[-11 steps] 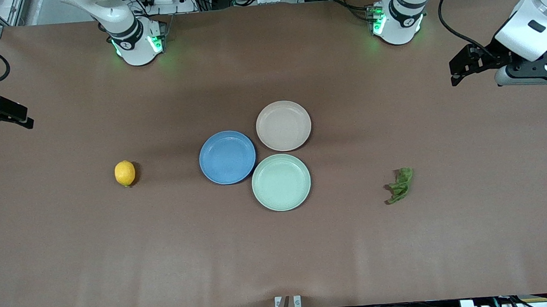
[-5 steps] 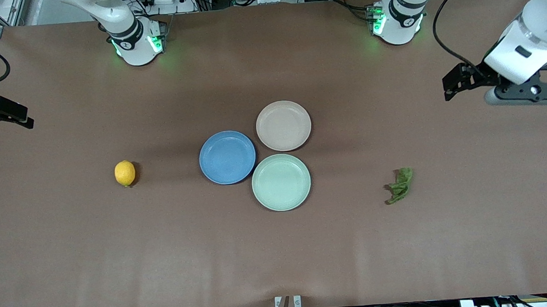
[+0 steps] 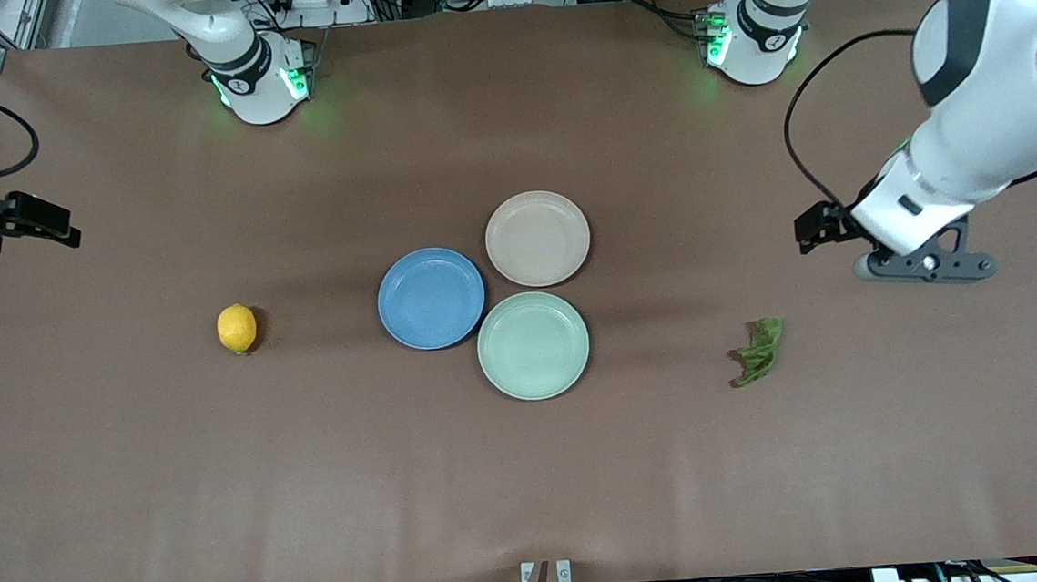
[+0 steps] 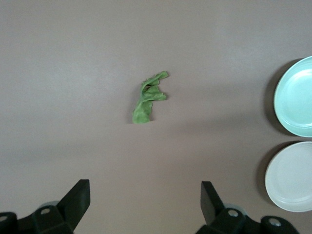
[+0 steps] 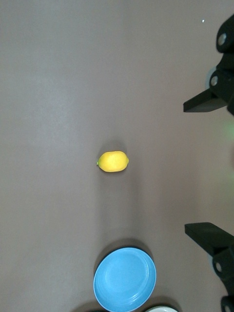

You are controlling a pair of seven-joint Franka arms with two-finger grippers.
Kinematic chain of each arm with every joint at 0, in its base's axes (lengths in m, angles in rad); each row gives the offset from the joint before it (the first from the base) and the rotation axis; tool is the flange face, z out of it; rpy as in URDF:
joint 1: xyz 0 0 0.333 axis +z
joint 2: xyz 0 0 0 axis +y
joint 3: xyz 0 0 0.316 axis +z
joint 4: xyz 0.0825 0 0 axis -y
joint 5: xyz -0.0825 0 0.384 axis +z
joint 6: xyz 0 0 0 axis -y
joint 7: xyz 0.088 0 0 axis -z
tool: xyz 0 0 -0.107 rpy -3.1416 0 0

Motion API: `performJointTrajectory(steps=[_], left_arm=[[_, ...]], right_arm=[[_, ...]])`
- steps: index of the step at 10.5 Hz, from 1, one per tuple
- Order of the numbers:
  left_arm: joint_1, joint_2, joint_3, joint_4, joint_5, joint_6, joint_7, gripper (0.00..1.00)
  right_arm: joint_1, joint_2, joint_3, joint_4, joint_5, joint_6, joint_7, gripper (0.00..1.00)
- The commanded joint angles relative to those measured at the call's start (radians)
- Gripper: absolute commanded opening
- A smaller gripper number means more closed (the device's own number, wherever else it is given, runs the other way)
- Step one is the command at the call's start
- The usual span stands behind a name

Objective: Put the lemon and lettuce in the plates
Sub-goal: 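Move the left gripper toward the lettuce while the right gripper approaches the lemon, then grasp the lettuce with the left gripper while the right gripper grasps the lemon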

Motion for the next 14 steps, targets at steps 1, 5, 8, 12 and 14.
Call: performJointTrajectory(steps=[1,5,8,12,14], left_arm=[[-0.007,0.073,-0.004,-0.016,0.019,0.070,-0.002,1.00],[0.001,0.199,-0.002,-0.070,0.024,0.261,0.004,1.00],[-0.025,0.289,-0.002,-0.053,0.082,0.308,0.011,1.00],[-0.026,0.436,-0.001,0.043,0.122,0.308,0.126,1.00],[-0.022,0.495,-0.001,0.085,0.119,0.308,0.161,1.00]], right_arm=[[-0.012,-0.015,0.010,-0.070,0.005,0.065,-0.008,1.00],[-0.009,-0.015,0.011,-0.200,0.005,0.216,-0.008,1.00],[-0.007,-0.012,0.016,-0.304,0.005,0.336,-0.008,1.00],[-0.003,-0.010,0.028,-0.468,0.005,0.531,-0.008,1.00],[-0.003,-0.004,0.041,-0.542,0.005,0.626,-0.008,1.00]])
